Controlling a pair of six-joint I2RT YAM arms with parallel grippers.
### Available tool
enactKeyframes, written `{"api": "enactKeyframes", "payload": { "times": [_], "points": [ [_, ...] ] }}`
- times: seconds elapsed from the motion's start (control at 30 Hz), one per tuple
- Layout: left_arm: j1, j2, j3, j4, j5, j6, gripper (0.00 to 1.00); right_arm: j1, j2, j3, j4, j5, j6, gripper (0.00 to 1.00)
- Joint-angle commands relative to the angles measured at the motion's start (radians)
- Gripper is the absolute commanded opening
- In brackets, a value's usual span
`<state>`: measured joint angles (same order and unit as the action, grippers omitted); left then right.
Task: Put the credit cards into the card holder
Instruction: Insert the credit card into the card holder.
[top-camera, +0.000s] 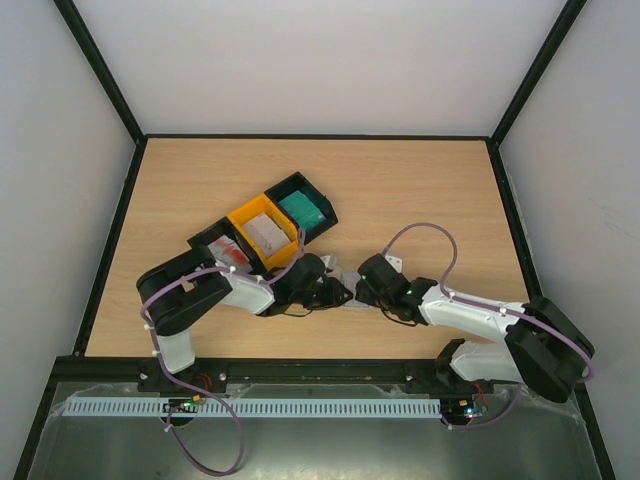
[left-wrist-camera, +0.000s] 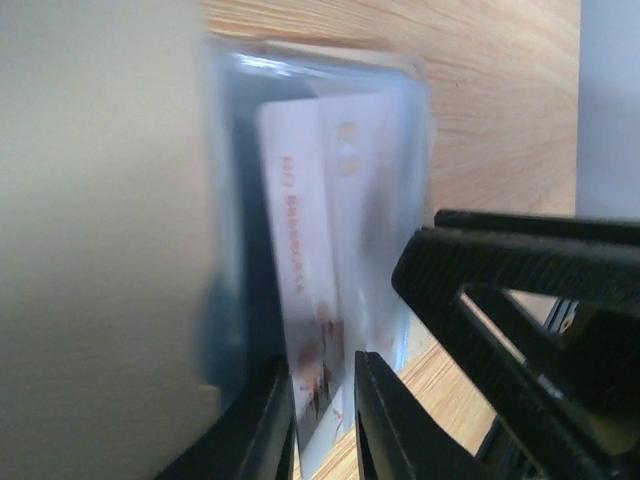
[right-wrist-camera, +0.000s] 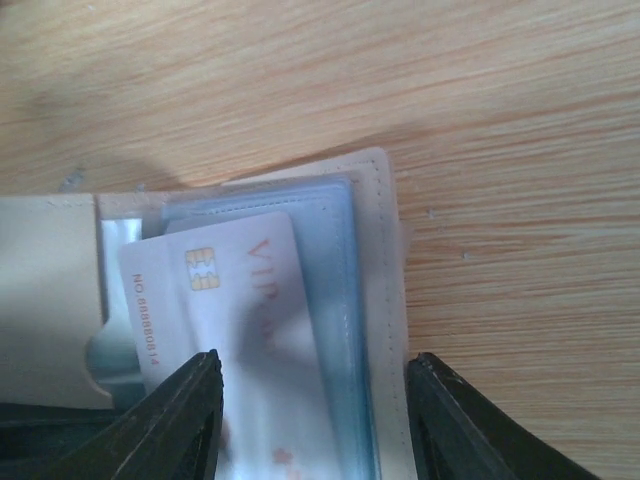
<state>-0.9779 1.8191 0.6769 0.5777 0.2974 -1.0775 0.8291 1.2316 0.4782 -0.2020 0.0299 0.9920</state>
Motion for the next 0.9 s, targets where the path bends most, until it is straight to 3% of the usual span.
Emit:
{"api": "enactKeyframes", "payload": {
  "times": [0.0,0.37,0.63,0.87],
  "points": [
    [-0.011,-0.047,0.016,-0.124,0.018,0.063,0.24,-0.007,-0.042,0.006,-0.008,0.047,-0.004,0.49],
    [-0.013,-0.131,0.028,-0.259,-0.001,0.049,0.54,-0.01,-0.049,0.012,-0.047,0.056,-0.016,0.5],
    [-0.015,-0.16,0.065,-0.36,-0.053,0.073,0.55,-0.01,-0.079,0.01,-0.062,0.065,-0.022,0.49],
    [-0.014,-0.115,0.154,-0.434,-0.089,0.122,0.42,-0.009,-0.081,-0.002,-0.041,0.039,-0.026,0.45]
  ]
}}
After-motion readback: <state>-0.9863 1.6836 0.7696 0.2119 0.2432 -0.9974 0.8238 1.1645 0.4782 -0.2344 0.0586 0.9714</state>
